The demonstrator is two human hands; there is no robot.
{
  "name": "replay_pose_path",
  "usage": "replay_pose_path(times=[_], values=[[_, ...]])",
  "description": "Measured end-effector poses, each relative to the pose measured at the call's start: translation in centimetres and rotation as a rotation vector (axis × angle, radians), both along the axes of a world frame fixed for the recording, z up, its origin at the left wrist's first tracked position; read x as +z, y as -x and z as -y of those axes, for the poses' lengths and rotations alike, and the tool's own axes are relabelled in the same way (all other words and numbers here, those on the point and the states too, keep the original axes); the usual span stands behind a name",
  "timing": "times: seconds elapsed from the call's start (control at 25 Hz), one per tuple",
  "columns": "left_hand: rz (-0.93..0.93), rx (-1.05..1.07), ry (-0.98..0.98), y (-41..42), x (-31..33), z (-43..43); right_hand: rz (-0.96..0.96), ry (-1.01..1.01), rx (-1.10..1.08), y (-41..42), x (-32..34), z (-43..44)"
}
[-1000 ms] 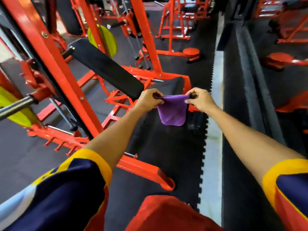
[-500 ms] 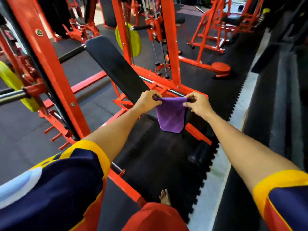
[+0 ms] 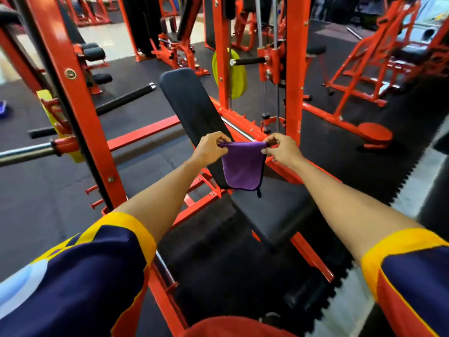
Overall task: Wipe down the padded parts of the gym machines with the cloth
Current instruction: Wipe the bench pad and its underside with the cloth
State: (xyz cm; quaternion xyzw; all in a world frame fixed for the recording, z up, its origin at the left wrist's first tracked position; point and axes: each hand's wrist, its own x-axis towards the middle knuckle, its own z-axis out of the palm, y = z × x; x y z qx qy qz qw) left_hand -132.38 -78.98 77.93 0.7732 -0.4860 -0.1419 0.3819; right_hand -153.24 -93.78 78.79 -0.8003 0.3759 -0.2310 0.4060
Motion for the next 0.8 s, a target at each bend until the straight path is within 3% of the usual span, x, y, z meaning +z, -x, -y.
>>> replay_pose_path(times=[0.24, 0.8], values=[[0.053, 0.132, -0.031, -8.7, -0.2, 5.2, 0.002, 0.058, 0.185, -11.3, -0.6, 9.3], [0.138, 0.355, -0.086, -28.1, 3.0, 16.4, 0.16, 0.009, 0.337, -35.1, -1.5, 23.8]])
